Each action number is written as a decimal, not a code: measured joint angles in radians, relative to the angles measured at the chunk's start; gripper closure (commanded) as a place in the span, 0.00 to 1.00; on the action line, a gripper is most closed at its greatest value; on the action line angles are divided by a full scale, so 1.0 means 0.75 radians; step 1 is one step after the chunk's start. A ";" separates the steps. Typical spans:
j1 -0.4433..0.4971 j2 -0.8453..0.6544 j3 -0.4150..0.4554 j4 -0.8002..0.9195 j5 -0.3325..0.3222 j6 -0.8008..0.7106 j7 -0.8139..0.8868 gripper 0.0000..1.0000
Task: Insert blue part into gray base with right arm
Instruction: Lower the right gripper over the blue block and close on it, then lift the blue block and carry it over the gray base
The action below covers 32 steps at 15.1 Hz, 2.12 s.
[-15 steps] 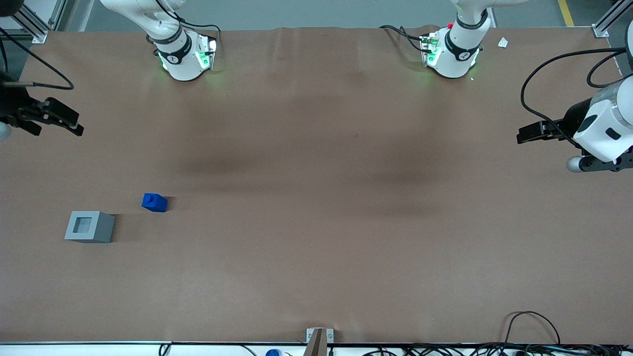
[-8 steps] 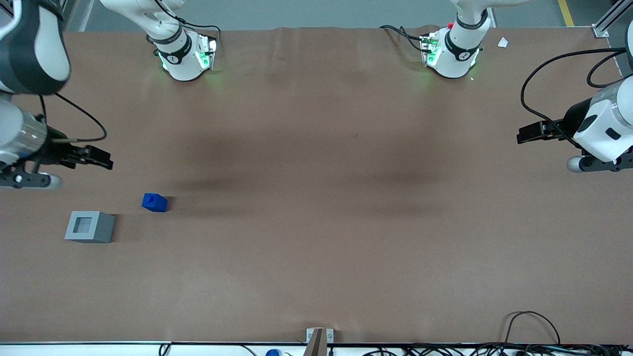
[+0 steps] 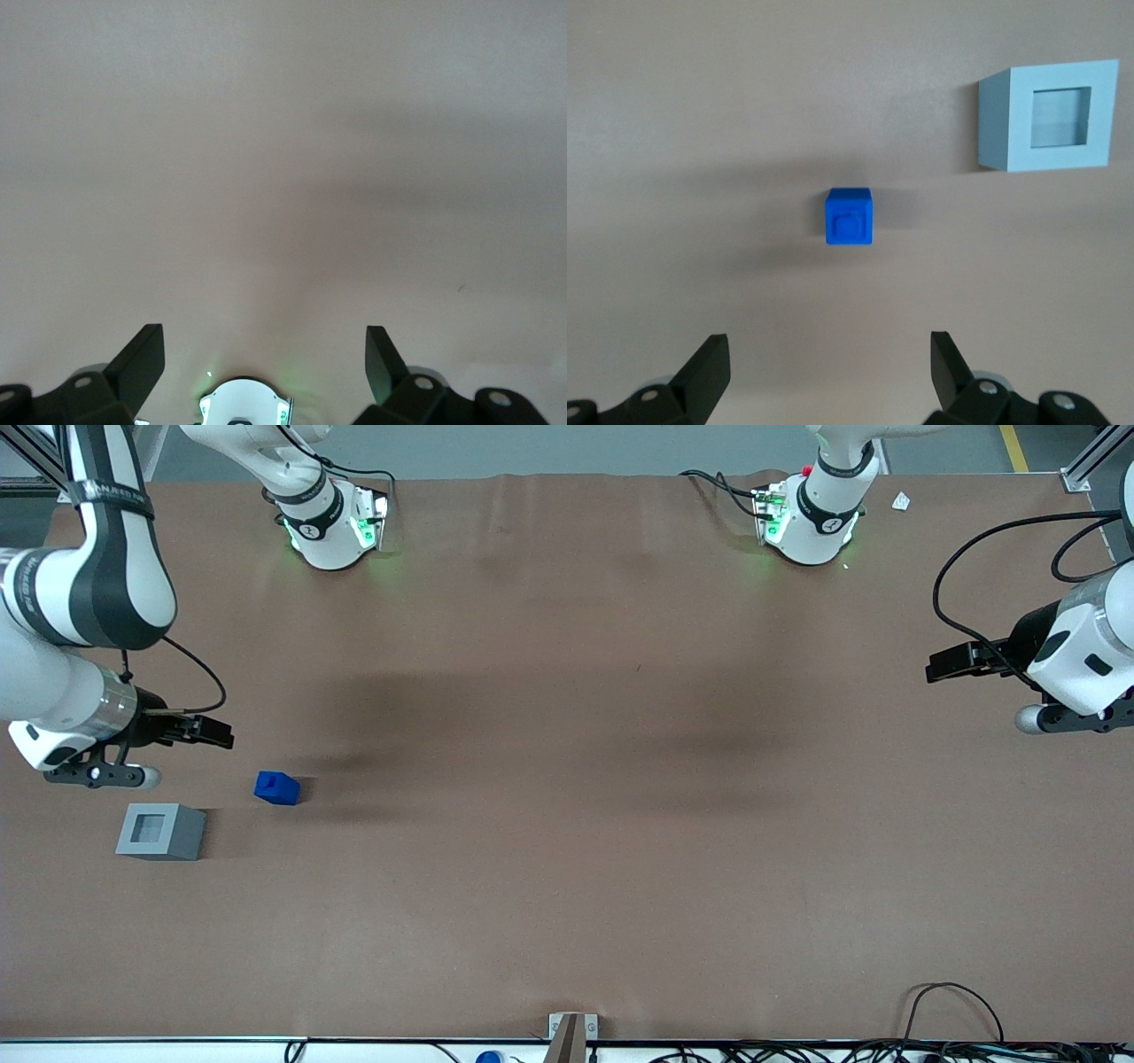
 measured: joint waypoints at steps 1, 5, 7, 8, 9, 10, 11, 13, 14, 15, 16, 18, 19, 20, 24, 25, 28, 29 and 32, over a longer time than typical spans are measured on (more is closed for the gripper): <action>0.000 0.025 0.000 -0.007 0.000 0.031 0.000 0.00; -0.006 0.147 -0.002 -0.036 0.006 0.124 0.000 0.03; -0.011 0.224 -0.004 -0.045 0.017 0.178 0.000 0.10; -0.013 0.261 -0.005 -0.047 0.020 0.203 0.002 0.13; -0.015 0.298 -0.006 -0.049 0.029 0.223 0.003 0.14; -0.021 0.332 -0.007 -0.050 0.054 0.235 0.003 0.14; -0.029 0.364 -0.007 -0.050 0.083 0.246 0.003 0.14; -0.040 0.406 -0.008 -0.049 0.108 0.262 0.003 0.17; -0.042 0.417 -0.008 -0.048 0.111 0.263 0.003 0.20; -0.042 0.424 -0.008 -0.048 0.116 0.263 0.003 0.24; -0.042 0.429 -0.008 -0.047 0.121 0.263 0.007 0.27; -0.042 0.439 -0.008 -0.042 0.125 0.263 0.033 0.36; -0.042 0.440 -0.007 -0.038 0.125 0.263 0.054 0.46; -0.042 0.440 -0.006 -0.031 0.125 0.263 0.081 0.58; -0.032 0.441 -0.001 0.007 0.126 0.259 0.125 0.95; -0.034 0.441 -0.002 0.021 0.125 0.254 0.125 0.95; -0.039 0.439 -0.018 0.135 0.120 0.123 0.124 0.95; -0.050 0.438 -0.026 0.213 0.116 0.037 0.116 0.95; -0.110 0.430 -0.037 0.432 0.051 -0.133 0.046 0.96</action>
